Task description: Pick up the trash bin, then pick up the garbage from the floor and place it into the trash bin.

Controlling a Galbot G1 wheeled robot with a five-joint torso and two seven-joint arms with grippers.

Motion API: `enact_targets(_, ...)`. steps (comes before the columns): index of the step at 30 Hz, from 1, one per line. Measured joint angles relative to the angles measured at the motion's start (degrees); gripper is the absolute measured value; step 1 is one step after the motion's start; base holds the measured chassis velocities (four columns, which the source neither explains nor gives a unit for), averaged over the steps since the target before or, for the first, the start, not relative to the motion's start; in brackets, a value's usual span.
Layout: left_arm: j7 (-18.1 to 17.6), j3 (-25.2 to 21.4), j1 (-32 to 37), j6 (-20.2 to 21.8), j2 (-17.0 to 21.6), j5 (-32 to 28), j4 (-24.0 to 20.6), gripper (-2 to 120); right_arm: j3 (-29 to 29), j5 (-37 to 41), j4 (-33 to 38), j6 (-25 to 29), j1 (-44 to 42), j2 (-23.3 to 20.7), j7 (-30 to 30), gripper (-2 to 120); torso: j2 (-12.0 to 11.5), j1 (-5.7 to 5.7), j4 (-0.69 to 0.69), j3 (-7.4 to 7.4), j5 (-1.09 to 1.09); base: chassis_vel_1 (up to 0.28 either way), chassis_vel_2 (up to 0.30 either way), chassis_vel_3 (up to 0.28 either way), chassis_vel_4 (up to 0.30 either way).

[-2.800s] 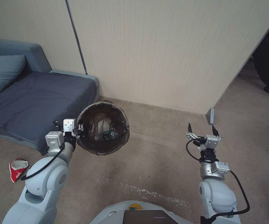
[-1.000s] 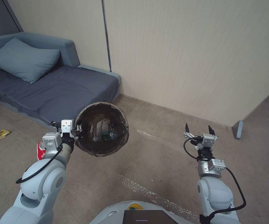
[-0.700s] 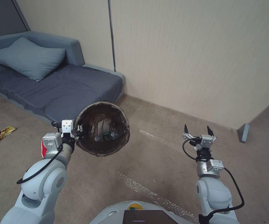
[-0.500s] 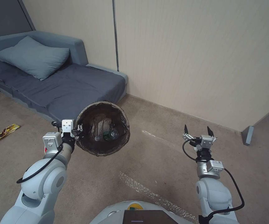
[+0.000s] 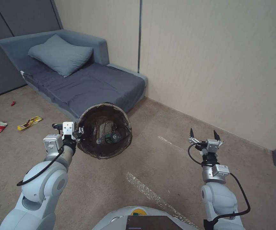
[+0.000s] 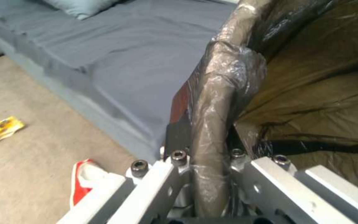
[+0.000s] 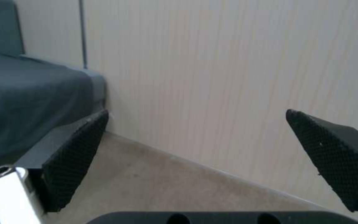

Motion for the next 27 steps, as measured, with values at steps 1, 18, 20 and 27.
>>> enact_targets(1,0.1,0.0,-0.1,0.0,0.0,0.0,0.1,0,0.0,-0.2,-0.1,0.0,0.0,0.1,0.0,100,0.0,0.0,0.0,0.0,0.0,0.068,0.074,0.092,0.066)
enact_targets(18,0.5,0.3,-0.5,0.0,-0.1,0.3,0.9,0,-0.4,-0.6,-1.1,-0.2,0.6,-0.1,0.1,100,0.0,0.0,0.01,0.0,0.0,0.075,0.077,0.08,0.075)
enact_targets(20,0.5,0.3,-0.5,0.0,-0.1,0.3,0.9,0,-0.6,-0.5,-1.1,-0.2,0.6,-0.1,0.2,100,0.0,0.0,0.01,0.0,0.0,0.041,0.064,0.081,0.058)
enact_targets(27,0.4,0.1,-0.6,0.0,0.0,0.3,1.1,0,-0.7,-0.4,-1.1,-0.6,0.9,-0.3,0.3,100,0.0,0.0,0.0,0.0,0.01,0.053,0.055,0.068,0.064)
